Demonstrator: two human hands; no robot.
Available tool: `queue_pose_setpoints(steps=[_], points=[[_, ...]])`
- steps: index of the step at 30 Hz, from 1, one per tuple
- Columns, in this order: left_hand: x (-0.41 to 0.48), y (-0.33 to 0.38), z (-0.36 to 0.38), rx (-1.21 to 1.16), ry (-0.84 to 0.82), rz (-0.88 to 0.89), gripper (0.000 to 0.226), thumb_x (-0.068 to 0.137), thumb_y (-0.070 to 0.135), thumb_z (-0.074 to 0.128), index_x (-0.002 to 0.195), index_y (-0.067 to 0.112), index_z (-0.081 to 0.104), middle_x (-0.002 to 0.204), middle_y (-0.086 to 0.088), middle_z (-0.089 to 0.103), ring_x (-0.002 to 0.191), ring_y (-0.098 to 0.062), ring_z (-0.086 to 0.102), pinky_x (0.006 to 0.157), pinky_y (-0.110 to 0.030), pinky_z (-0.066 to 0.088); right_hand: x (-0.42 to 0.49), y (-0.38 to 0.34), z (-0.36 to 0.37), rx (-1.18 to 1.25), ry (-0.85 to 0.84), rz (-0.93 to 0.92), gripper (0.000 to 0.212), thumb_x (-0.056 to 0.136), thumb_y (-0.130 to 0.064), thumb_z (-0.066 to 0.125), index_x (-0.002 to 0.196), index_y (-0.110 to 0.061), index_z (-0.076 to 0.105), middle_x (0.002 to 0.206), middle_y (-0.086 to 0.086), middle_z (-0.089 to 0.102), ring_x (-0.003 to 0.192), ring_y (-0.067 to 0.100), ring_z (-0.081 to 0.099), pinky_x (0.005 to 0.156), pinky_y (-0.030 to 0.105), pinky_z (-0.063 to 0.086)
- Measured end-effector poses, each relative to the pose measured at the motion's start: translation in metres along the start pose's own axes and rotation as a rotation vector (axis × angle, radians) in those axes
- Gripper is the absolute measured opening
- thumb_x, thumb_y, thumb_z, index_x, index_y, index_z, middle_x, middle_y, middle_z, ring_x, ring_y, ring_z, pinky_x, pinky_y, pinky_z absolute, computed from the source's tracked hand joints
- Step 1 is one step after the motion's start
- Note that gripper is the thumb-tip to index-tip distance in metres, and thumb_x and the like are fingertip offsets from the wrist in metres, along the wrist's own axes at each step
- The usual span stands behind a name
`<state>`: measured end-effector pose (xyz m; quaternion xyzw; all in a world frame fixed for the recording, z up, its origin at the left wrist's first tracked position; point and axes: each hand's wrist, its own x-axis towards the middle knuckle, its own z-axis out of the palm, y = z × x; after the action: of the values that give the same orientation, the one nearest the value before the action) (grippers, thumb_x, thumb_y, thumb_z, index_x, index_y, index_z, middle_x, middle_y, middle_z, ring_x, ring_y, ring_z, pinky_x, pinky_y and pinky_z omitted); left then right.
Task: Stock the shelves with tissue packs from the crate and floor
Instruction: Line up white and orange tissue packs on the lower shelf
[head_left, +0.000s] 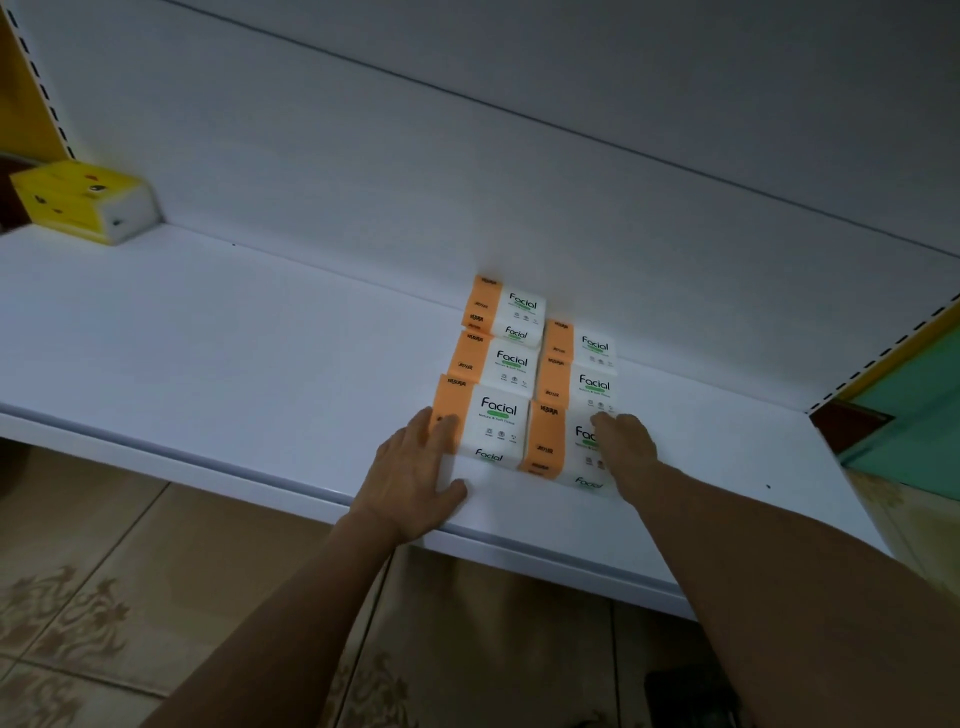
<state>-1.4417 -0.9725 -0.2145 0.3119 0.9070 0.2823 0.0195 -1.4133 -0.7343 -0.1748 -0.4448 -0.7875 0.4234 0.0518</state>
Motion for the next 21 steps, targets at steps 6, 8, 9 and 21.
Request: queue_pose_setpoints(steps=[6, 8, 9, 21], points=[[0.005, -0.002, 0.001, 0.021, -0.035, -0.031, 0.068, 0.087, 0.048, 0.05, 0.141, 0.022, 0.02, 0.149, -0.002, 0.024, 0.13, -0.02, 0.034, 0.108, -0.034, 0.031, 0.002, -0.006, -0.001, -0.092, 0.084, 0.009, 0.04, 0.092, -0.033, 0.043, 0.12, -0.005, 0.049, 0.115, 0.015, 0.059, 0.107, 0.033, 0.052, 0.086, 0.035, 0.042], [0.003, -0.003, -0.005, 0.032, -0.05, -0.079, 0.069, 0.089, 0.047, 0.05, 0.144, 0.023, 0.016, 0.154, -0.003, 0.016, 0.137, -0.022, 0.026, 0.111, -0.036, 0.026, -0.005, -0.02, 0.001, -0.239, 0.202, -0.037, 0.046, 0.094, -0.035, 0.043, 0.127, -0.004, 0.043, 0.123, 0.018, 0.051, 0.118, 0.034, 0.042, 0.092, 0.038, 0.038], [-0.001, -0.005, -0.011, 0.041, -0.054, -0.1, 0.069, 0.089, 0.047, 0.049, 0.144, 0.024, 0.015, 0.155, -0.002, 0.013, 0.139, -0.023, 0.023, 0.112, -0.037, 0.024, -0.01, -0.029, 0.003, -0.303, 0.263, -0.103, 0.047, 0.094, -0.035, 0.043, 0.128, -0.003, 0.042, 0.125, 0.019, 0.049, 0.119, 0.034, 0.041, 0.094, 0.041, 0.038], [-0.198, -0.157, -0.188, 0.43, 0.135, -0.488, 0.069, 0.071, 0.053, 0.035, 0.132, 0.023, 0.05, 0.139, -0.01, 0.046, 0.123, -0.036, 0.044, 0.096, -0.046, 0.038, -0.167, -0.148, 0.206, -0.087, -0.23, -0.81, 0.055, 0.093, -0.02, 0.051, 0.144, -0.013, 0.033, 0.15, 0.008, 0.033, 0.138, 0.026, 0.025, 0.112, 0.033, 0.022]])
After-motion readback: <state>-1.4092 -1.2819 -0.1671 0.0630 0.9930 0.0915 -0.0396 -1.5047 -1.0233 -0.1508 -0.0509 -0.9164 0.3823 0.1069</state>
